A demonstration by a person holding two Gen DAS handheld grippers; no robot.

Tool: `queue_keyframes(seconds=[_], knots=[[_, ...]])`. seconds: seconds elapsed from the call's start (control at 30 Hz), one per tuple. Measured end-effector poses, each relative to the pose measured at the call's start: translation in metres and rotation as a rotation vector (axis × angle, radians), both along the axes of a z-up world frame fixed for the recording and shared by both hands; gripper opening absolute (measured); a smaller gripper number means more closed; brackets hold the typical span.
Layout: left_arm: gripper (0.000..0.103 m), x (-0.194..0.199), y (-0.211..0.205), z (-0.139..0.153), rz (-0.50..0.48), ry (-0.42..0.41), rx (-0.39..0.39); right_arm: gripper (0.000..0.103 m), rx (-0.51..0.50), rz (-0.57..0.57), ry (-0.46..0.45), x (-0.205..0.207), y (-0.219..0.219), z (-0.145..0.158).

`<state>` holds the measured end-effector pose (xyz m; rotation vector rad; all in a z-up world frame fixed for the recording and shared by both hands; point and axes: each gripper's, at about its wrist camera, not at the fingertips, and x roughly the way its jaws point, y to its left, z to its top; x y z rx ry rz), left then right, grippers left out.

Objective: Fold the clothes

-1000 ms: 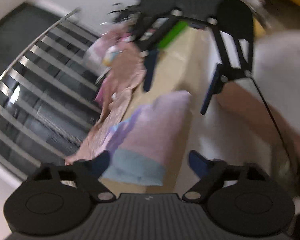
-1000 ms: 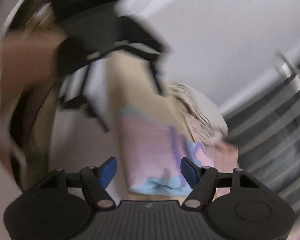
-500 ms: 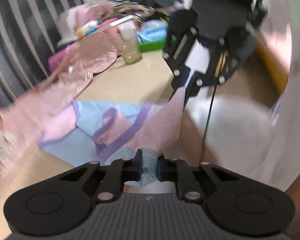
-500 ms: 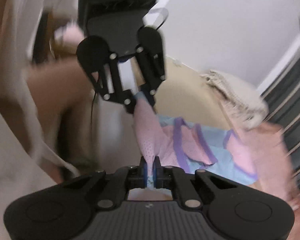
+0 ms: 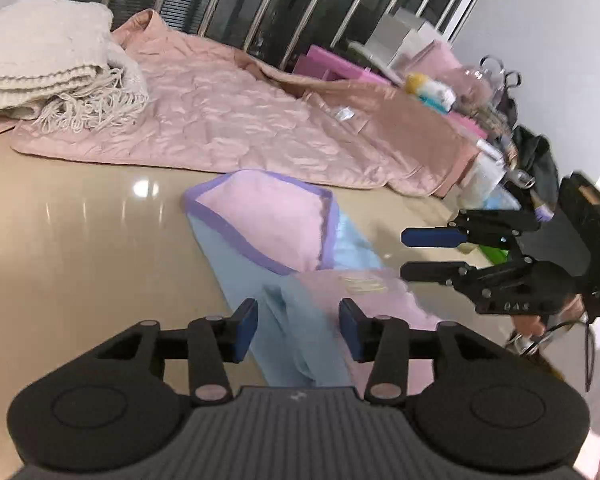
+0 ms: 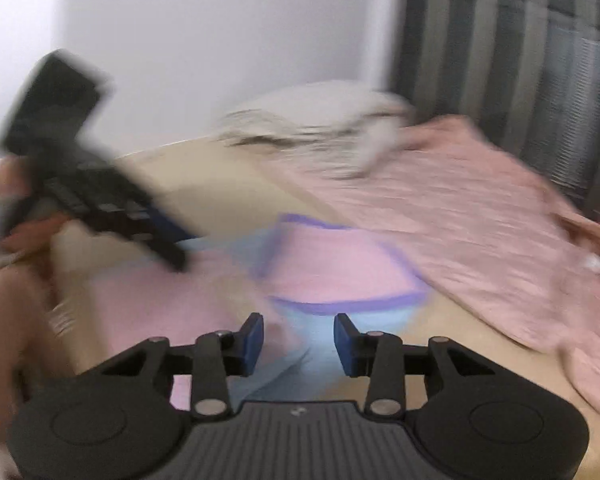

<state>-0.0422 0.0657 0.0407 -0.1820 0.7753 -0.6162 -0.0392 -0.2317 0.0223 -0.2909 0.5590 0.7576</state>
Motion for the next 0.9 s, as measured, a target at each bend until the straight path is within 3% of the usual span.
queue_keyframes(seconds=[0.1,0.17,0.27,0.37,0.5,0.57,0.67,0.77,0.8,0.83,0.9], knots=[[0.068,-0.019,-0.007,0.005,0.060,-0.034,0.049,0.038,0.156,-0.079,0.012,-0.023,-0.022,0.006],[0.069,-0.023,-0.018,0.001,0.095,-0.029,0.106,0.038,0.241,-0.066,0.054,-0.036,-0.025,0.001],[0.068,-0.033,-0.033,-0.007,0.104,-0.061,0.212,0.035,0.219,-0.043,0.104,-0.042,-0.009,-0.019],[0.069,-0.050,-0.035,-0.005,0.103,-0.116,0.263,0.034,0.144,-0.101,0.055,-0.045,0.000,-0.028],[0.073,-0.057,-0.032,0.002,0.155,-0.128,0.209,0.035,0.295,-0.119,0.019,-0.057,-0.013,-0.010],[0.075,-0.053,-0.036,0.000,0.194,-0.122,0.201,0.034,0.259,-0.083,0.056,-0.053,-0.004,-0.020],[0.074,-0.057,-0.046,-0.011,0.169,-0.137,0.280,0.036,0.173,-0.084,0.058,-0.052,0.008,-0.036],[0.077,-0.050,-0.039,0.008,0.150,-0.140,0.271,0.039,0.165,-0.121,-0.002,-0.052,-0.003,-0.010],[0.084,-0.038,-0.035,0.016,0.178,-0.143,0.252,0.043,0.170,-0.145,-0.010,-0.039,-0.005,0.000],[0.089,-0.016,-0.032,0.018,0.208,-0.124,0.258,0.044,0.165,-0.178,-0.008,-0.023,-0.006,0.011],[0.088,0.030,-0.027,0.023,0.269,-0.083,0.274,0.045,0.124,-0.264,0.011,0.016,-0.003,0.025]])
